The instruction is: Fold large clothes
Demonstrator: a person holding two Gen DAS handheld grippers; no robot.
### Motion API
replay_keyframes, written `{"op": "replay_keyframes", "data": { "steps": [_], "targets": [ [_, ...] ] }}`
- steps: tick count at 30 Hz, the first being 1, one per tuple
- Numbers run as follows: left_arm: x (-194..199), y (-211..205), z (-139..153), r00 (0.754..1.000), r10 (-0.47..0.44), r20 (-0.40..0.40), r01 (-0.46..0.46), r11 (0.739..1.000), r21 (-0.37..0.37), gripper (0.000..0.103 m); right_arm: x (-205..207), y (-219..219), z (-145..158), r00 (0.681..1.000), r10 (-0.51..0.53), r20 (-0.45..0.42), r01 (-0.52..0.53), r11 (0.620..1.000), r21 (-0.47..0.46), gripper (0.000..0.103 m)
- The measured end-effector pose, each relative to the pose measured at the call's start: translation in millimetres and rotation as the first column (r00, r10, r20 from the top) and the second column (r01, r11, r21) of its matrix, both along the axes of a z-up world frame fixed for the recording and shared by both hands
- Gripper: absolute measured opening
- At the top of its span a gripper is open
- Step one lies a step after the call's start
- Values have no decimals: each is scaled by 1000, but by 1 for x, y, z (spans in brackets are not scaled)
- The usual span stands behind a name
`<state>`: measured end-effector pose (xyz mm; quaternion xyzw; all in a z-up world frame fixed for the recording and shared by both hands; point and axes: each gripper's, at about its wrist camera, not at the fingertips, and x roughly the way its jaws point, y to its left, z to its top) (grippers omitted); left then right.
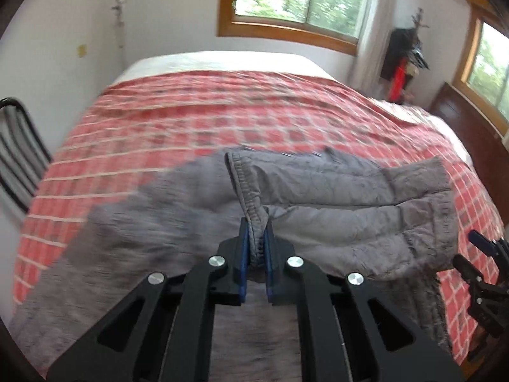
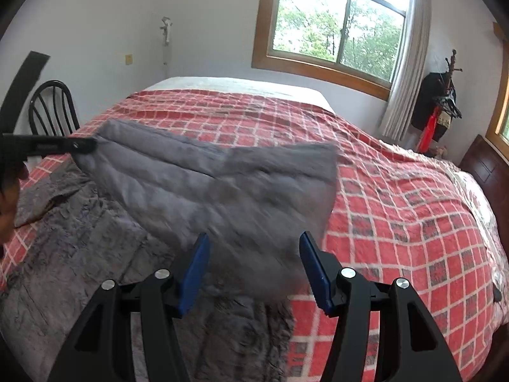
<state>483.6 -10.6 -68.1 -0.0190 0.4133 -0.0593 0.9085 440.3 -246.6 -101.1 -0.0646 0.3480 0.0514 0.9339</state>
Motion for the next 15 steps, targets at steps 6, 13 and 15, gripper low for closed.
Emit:
{"op": "replay_keyframes", "data": {
  "steps": [6, 13, 15],
  "targets": [
    [8, 74, -5, 995, 97, -31, -97, 995, 2, 7, 8, 16, -5, 1000, 27, -5, -27, 1000, -11, 59],
    [24, 94, -68, 980, 119, -159, -117, 993, 19, 7, 19, 12, -27, 998, 17, -57, -18, 1000, -10, 59],
    [24, 99, -76, 975, 124, -184, -125, 992, 7, 12, 18, 10, -27, 998, 15, -61, -16, 1000, -16, 59]
  ]
}}
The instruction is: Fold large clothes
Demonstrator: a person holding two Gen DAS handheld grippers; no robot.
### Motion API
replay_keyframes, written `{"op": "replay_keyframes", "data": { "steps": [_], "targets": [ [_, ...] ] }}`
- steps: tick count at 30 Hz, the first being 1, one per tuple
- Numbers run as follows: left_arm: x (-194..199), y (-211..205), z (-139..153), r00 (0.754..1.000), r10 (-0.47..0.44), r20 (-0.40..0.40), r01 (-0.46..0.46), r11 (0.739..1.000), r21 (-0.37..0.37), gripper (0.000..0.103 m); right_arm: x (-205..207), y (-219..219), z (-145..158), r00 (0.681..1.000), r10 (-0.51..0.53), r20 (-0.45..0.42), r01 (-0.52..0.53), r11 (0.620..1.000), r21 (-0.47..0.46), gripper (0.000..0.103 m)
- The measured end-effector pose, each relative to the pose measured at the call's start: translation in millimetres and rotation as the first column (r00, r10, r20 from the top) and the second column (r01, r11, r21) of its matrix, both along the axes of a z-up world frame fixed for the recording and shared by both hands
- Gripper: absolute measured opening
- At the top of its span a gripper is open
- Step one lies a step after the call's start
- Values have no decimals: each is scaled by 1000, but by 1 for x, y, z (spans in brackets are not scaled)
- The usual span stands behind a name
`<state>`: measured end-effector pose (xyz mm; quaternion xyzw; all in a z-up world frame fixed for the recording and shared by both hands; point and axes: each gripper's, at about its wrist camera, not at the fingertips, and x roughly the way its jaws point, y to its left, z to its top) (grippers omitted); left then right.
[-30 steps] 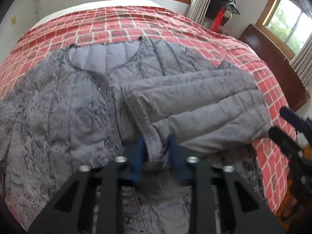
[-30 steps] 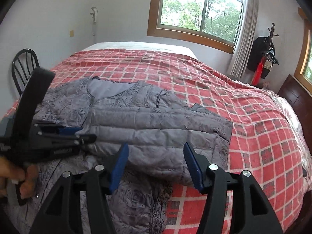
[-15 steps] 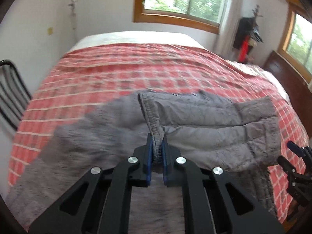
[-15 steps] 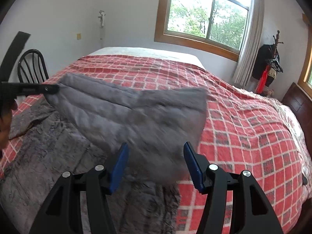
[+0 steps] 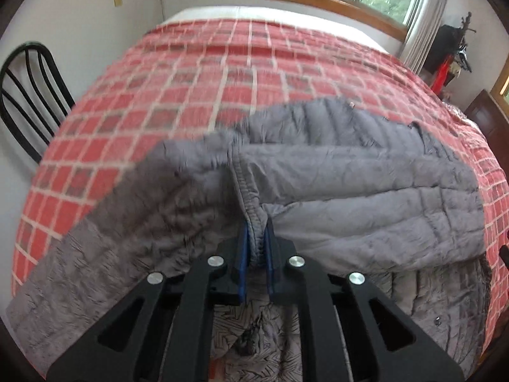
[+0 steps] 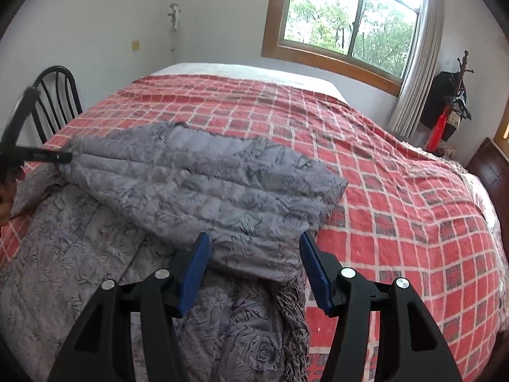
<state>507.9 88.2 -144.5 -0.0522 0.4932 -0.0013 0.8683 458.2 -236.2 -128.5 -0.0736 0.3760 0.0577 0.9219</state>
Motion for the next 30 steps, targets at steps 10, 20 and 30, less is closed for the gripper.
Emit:
{"op": "replay_keyframes", "data": {
  "steps": [10, 20, 30],
  "targets": [
    [-17, -42, 48, 987, -84, 138, 86, 996, -6, 61, -3, 3, 8, 1000, 9, 14, -10, 999, 52, 64],
    [-6, -23, -7, 999, -43, 23, 44, 998, -35, 57, -6, 14, -9, 998, 62, -10, -61, 997, 39, 70],
    [-119, 143, 54, 968, 187, 164, -188, 982, -13, 82, -36, 49, 26, 987, 126, 101, -132, 989, 62, 90]
  ]
}}
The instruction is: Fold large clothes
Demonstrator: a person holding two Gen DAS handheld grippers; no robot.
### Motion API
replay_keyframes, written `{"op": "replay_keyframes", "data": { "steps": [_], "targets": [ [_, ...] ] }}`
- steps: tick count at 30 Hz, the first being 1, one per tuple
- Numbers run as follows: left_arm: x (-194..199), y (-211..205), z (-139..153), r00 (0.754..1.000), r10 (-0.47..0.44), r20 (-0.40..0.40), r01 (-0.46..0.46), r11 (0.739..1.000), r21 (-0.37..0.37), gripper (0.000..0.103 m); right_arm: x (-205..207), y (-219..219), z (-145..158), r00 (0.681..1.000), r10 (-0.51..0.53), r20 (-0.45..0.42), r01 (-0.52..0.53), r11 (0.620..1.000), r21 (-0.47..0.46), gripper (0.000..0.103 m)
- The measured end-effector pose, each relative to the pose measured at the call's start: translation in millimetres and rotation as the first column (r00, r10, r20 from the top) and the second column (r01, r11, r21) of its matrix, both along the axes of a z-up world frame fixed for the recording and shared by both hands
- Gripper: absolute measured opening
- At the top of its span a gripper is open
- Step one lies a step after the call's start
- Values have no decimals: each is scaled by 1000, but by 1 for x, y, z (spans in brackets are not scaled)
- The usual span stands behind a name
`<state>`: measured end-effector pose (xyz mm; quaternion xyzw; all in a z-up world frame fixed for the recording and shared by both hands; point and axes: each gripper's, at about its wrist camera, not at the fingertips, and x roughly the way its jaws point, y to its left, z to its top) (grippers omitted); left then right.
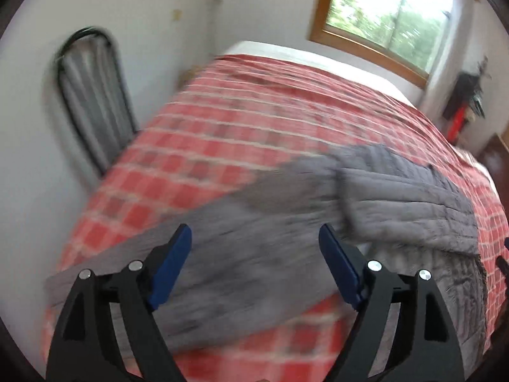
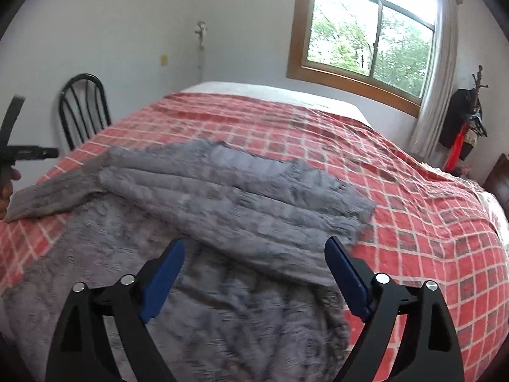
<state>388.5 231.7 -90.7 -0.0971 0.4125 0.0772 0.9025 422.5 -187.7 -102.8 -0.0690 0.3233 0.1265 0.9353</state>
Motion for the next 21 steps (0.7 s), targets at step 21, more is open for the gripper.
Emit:
{"op": "replay_keyframes", "data": {
  "steps": [21],
  "targets": [
    [-115, 156, -70, 960, 238, -146, -244, 969, -23, 60, -23, 78, 10, 995, 103, 6, -103, 995, -19, 93]
  ]
}}
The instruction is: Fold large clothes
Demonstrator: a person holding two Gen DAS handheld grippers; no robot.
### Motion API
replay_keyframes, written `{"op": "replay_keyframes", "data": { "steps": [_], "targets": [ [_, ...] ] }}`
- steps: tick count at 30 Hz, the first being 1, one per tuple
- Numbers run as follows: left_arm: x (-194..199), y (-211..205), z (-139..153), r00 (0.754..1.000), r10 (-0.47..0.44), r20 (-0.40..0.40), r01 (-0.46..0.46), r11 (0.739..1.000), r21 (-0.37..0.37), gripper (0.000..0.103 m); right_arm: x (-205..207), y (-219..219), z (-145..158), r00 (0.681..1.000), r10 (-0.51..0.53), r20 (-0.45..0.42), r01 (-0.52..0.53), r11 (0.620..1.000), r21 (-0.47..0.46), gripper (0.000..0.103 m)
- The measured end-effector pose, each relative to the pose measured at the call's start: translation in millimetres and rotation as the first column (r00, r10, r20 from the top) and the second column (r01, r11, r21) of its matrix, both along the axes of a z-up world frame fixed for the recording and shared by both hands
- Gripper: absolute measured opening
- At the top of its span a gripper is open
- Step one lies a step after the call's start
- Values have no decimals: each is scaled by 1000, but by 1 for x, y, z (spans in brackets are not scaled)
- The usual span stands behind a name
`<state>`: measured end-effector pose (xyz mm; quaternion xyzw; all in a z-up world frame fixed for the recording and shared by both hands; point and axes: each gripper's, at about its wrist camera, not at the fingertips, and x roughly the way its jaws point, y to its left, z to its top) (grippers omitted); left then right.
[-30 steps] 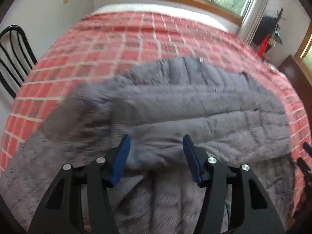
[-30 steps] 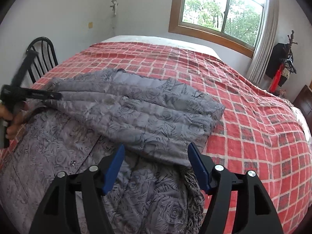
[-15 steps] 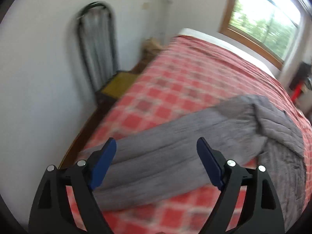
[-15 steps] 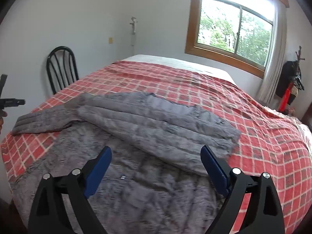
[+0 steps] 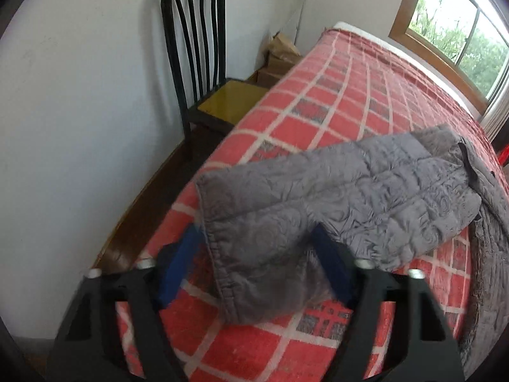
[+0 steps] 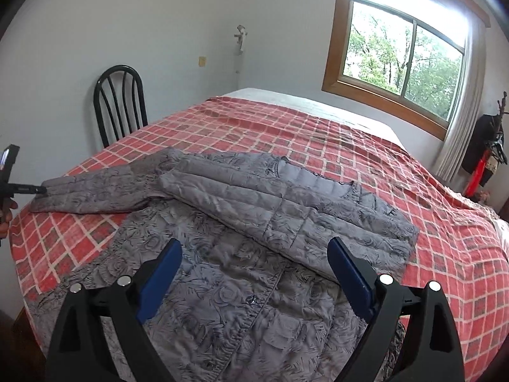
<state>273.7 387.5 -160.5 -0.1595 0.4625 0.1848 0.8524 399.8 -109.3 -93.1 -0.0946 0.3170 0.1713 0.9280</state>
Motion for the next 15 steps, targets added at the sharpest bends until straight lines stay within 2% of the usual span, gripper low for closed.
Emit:
{"op": "replay_keyframes", "data": {
  "steps": [2, 5, 9, 15],
  "targets": [
    [-2, 1, -2, 1000, 8, 18, -7, 1000, -28, 34, 1, -4, -3, 1000, -11, -11, 11, 1000, 6, 93],
    [-3, -1, 0, 999, 1, 48, 2, 999, -53, 10, 0, -8, -7, 999, -23, -22, 23, 1000, 4, 93],
    [-8, -10, 22, 991, -3, 137, 10, 999, -51, 5, -7, -13, -6, 999, -36, -17, 36, 999, 7, 93],
    [-2, -47, 88, 956, -77, 284, 93, 995, -42, 4, -14, -18, 2, 999, -46, -13, 46, 999, 16, 93]
  ]
}}
